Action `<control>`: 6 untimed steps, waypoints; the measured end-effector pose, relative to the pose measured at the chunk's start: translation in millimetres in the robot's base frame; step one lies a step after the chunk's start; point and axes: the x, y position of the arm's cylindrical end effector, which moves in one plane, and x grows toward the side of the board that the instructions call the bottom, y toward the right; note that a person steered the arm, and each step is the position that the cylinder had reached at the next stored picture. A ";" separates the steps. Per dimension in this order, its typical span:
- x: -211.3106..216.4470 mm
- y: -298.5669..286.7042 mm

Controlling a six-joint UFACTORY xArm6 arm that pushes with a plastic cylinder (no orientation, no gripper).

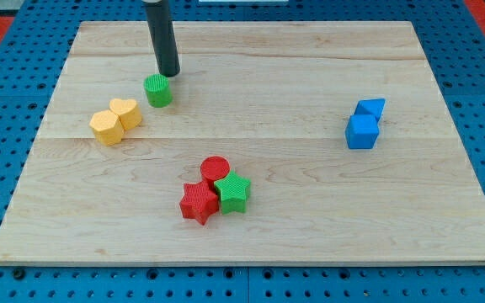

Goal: Place the green circle on top of red circle

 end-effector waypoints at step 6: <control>59.7 26.8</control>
